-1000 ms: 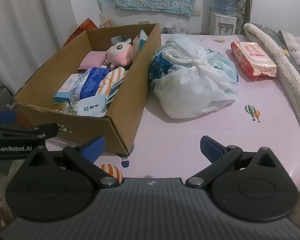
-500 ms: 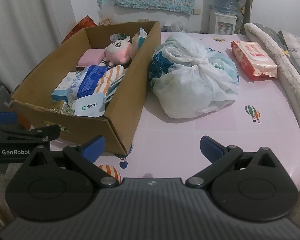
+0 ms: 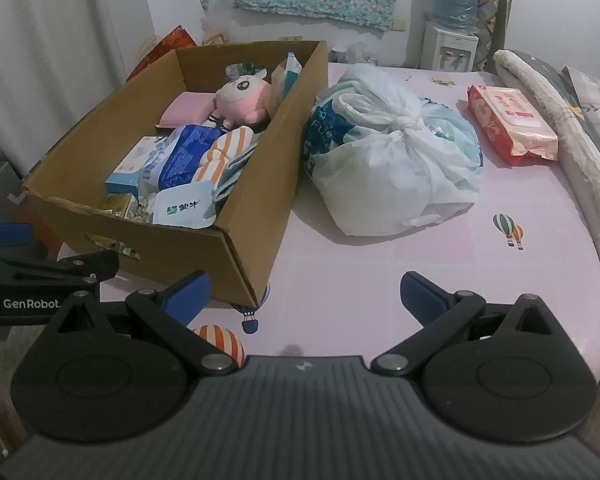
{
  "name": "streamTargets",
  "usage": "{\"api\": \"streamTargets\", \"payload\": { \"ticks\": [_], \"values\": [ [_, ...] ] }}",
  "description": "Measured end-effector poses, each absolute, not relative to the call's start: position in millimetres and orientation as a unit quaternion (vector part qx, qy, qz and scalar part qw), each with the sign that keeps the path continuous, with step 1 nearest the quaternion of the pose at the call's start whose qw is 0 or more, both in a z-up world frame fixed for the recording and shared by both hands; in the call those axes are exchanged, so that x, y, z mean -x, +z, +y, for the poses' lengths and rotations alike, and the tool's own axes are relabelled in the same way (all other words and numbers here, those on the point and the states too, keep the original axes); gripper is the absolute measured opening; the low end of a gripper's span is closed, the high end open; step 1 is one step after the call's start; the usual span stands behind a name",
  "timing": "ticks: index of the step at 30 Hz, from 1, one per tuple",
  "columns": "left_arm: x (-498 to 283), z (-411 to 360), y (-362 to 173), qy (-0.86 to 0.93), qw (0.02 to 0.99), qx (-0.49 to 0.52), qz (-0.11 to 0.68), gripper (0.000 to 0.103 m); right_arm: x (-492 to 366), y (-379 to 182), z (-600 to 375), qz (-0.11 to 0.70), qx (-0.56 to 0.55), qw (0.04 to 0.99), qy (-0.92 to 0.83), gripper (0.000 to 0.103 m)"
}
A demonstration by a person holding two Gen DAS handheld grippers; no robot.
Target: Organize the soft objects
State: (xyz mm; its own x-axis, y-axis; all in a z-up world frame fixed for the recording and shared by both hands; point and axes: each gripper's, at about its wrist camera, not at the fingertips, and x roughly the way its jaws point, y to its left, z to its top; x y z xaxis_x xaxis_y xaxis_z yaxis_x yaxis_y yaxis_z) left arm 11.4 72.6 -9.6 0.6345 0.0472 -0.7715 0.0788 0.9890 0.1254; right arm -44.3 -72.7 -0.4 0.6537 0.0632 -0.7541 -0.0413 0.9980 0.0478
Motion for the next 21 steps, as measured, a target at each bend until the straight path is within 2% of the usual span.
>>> {"api": "streamTargets", "payload": {
  "ticks": [21],
  "values": [
    [-11.0, 76.6, -12.6, -0.003, 0.9, -0.071, 0.431, 0.103, 41.2, -0.3, -68.0, 0.421, -0.01, 0.906, 0.032, 0.102]
  ]
}}
